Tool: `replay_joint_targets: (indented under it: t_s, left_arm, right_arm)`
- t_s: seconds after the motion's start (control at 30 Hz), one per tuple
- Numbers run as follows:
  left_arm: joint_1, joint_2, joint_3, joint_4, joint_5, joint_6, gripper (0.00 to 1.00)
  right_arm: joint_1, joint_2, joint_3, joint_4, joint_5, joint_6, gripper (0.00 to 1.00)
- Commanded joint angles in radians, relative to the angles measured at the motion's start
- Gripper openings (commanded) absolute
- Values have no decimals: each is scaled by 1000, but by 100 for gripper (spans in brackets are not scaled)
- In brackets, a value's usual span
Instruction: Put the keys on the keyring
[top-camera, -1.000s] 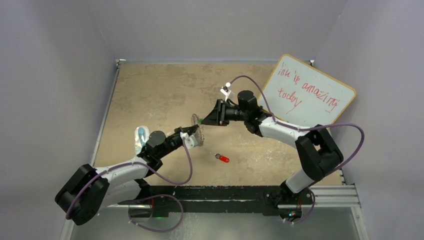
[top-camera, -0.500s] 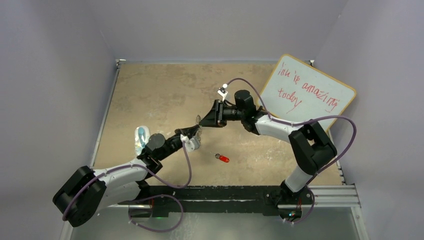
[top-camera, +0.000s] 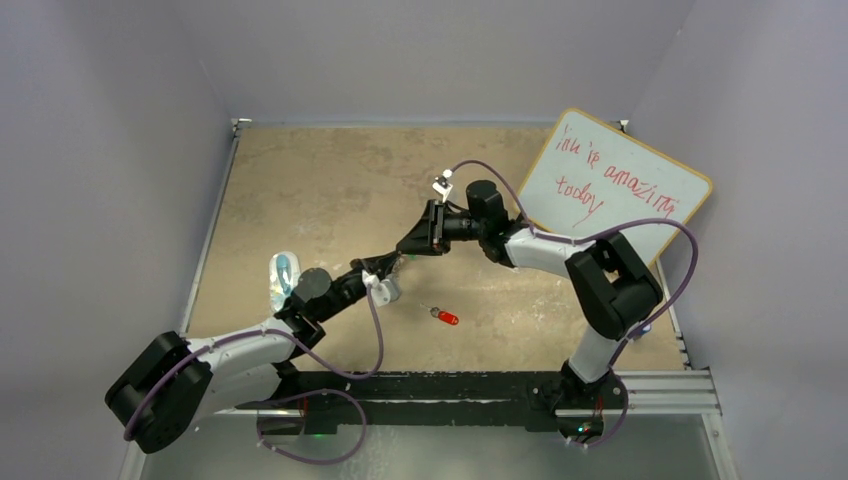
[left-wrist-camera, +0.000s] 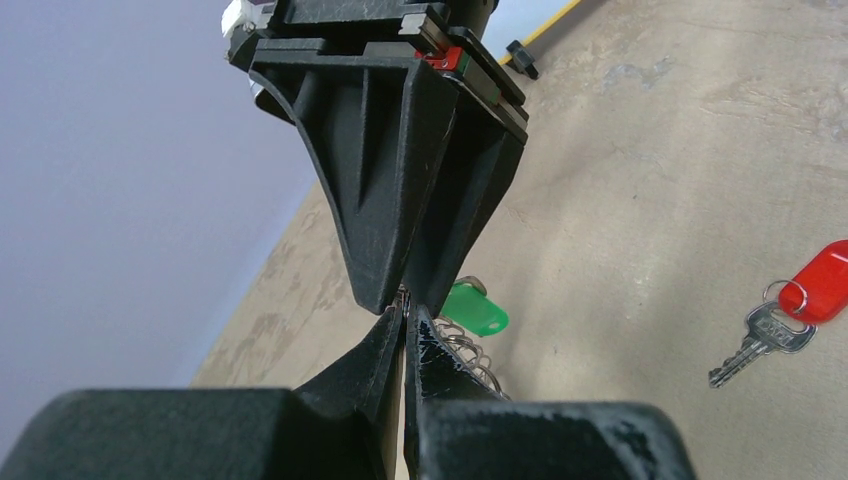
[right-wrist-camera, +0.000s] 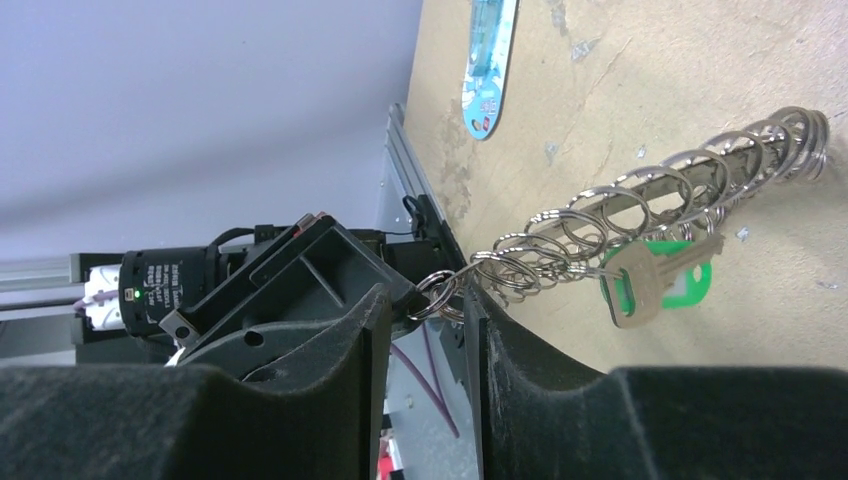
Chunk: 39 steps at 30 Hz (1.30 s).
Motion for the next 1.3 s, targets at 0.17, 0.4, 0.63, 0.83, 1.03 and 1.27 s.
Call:
replay_joint_targets:
  t_s: [0.17, 0.4, 0.63, 0.83, 1.03, 1.27]
  left_arm:
    - [-14, 4, -3, 53, 44, 26, 0]
    - [-20, 2, -3, 54, 47, 34, 0]
    - [-22, -32, 42, -37, 78, 10, 0]
    - [-22, -82, 174, -230, 21, -171, 26]
    - [-22, -144, 165, -230, -96, -320, 38]
    - [-22, -213, 91, -192, -165, -356, 39]
  right_arm:
    - [0, 28, 47, 85, -49, 81, 36]
    - [0, 42, 44, 96, -61, 92, 12]
    - [0, 37, 96, -30, -83, -70, 0]
    - [0, 42, 227, -359, -1, -545, 0]
    - [0, -1, 273, -498, 173, -880, 0]
    - [0, -110, 176, -377, 238, -1033, 0]
